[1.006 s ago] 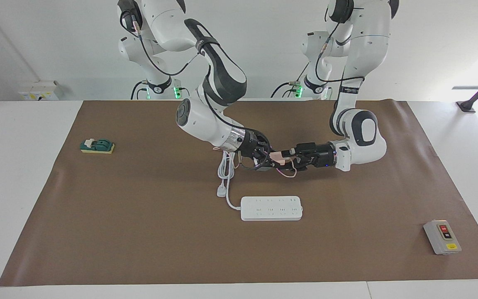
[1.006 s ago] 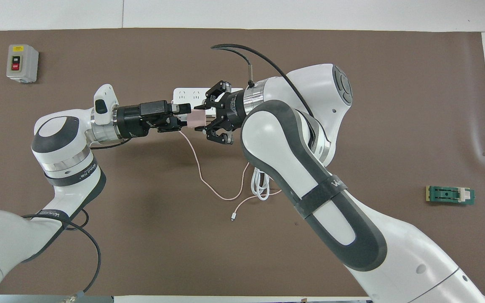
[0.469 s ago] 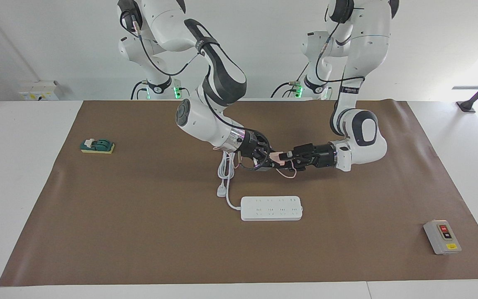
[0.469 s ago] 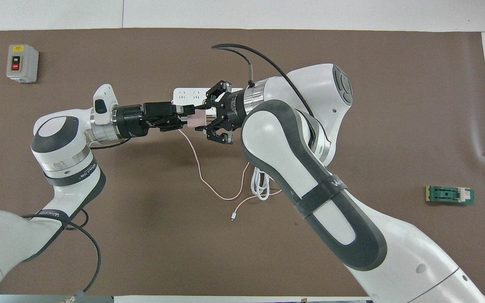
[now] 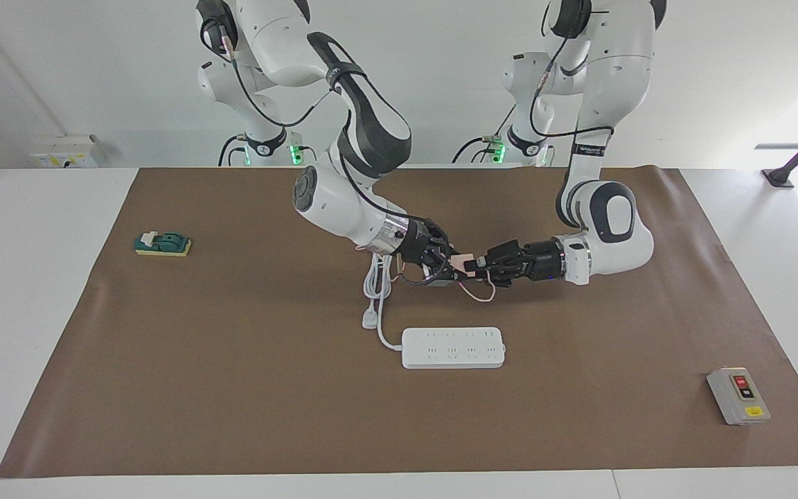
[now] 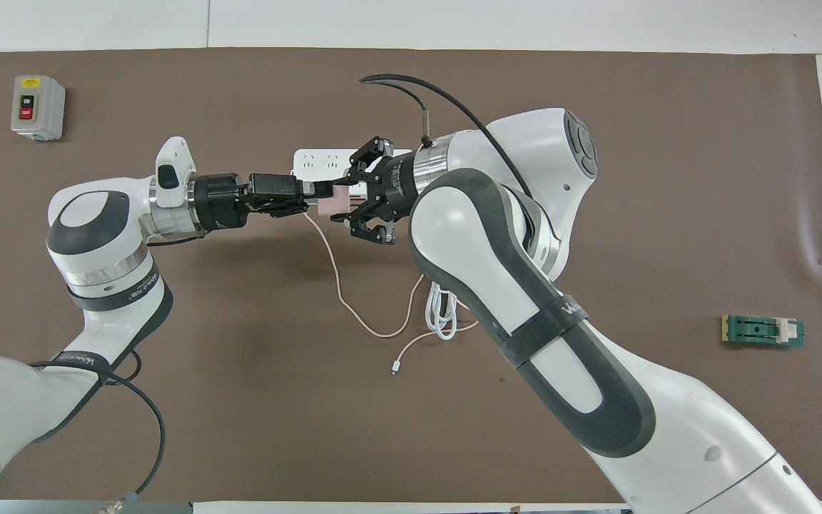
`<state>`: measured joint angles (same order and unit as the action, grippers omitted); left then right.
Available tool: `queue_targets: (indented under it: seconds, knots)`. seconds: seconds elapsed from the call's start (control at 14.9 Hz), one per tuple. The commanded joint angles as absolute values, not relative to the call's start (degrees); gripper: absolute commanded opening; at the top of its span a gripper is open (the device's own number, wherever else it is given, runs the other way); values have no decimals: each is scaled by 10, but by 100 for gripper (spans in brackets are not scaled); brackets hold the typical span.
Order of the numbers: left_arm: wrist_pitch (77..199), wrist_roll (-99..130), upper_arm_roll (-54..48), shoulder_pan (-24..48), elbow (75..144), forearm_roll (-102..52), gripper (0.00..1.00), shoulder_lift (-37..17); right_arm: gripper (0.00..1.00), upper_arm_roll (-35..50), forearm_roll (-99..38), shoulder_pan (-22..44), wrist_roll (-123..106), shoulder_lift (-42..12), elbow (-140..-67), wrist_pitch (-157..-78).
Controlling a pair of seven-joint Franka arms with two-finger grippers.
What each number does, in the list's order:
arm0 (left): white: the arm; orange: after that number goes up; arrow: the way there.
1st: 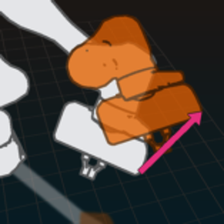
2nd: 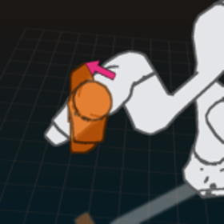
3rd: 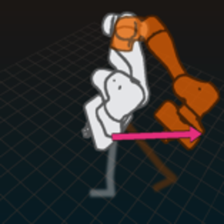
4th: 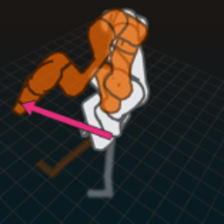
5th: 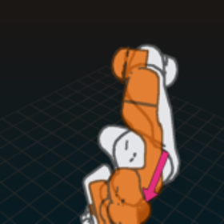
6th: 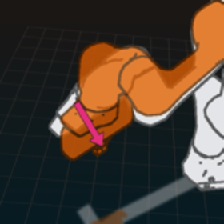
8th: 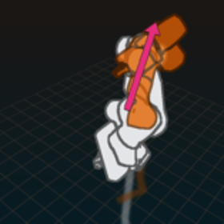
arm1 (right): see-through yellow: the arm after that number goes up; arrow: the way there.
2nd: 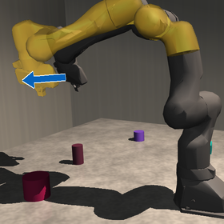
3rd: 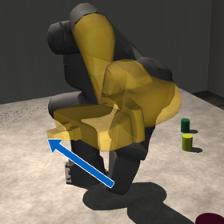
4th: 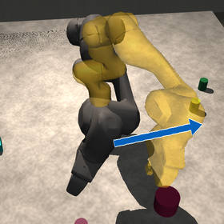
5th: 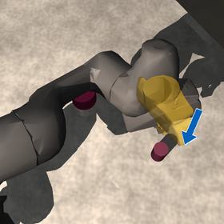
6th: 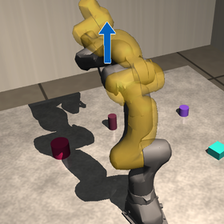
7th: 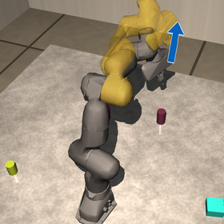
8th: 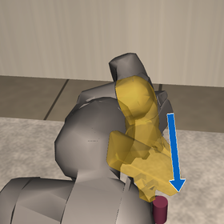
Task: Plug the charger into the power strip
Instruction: 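Grasp the charger with the left gripper while the right gripper holds it, then open the right gripper and withdraw while the left gripper pulls the charger away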
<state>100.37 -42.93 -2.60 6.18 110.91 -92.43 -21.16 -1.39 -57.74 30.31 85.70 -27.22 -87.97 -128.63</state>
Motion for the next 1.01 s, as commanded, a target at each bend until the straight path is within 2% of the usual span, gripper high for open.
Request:
queue_targets:
  seconds: [0.0,0.27,0.4,0.67,0.94]
  knots:
    - [1012,-424,-18,61,1091,-897,0,-214,99,-14,-581,295,872,-276,-875,-1279]
    - [1013,-387,12,61,1038,-778,0,-208,100,-15,-583,286,882,-275,-874,-1277]
    - [999,-353,33,49,1011,-706,0,-208,100,-18,-583,268,884,-268,-873,-1252]
    - [950,-297,36,0,946,-573,0,-208,100,-22,-568,198,891,-229,-875,-1195]
    - [897,-237,36,-32,834,-399,0,-216,100,-25,-477,119,889,-199,-875,-1149]
